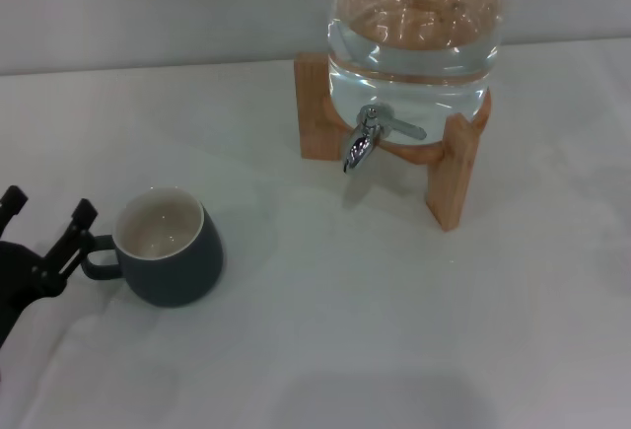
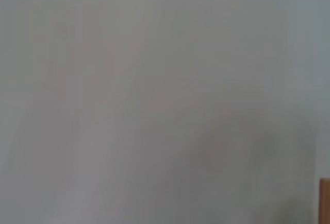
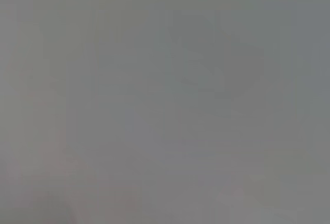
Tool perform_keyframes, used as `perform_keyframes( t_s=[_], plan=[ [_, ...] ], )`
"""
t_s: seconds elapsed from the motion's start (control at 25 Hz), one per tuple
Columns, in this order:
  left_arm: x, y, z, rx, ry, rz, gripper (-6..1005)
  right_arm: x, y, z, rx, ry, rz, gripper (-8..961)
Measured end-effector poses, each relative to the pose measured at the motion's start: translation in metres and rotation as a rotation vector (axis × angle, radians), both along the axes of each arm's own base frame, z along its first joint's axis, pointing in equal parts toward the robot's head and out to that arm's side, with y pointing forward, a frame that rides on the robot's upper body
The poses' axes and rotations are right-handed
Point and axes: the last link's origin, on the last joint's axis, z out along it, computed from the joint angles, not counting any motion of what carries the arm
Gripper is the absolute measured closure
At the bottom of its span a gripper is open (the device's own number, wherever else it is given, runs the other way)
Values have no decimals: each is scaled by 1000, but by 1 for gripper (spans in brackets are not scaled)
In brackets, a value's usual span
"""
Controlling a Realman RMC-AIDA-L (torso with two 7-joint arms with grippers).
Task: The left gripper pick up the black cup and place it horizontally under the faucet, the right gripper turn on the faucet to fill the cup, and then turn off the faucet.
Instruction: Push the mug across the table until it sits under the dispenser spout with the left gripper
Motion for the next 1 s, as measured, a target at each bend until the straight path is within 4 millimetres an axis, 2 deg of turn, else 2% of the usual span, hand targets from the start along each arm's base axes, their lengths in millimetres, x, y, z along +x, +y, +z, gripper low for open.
perform_keyframes(
  t_s=[0.48,0.72,1.0],
  plan=[
    [-18,-32,12,73,-36,61,138,-1,3,1,-2,1,6,112],
    [-24,-44,8,62,-43,98,139,-2,4,1,-6,-2,9,112],
    [-24,-47,-1,26,-53,124,140,-2,5,0,-10,-3,12,112]
  ],
)
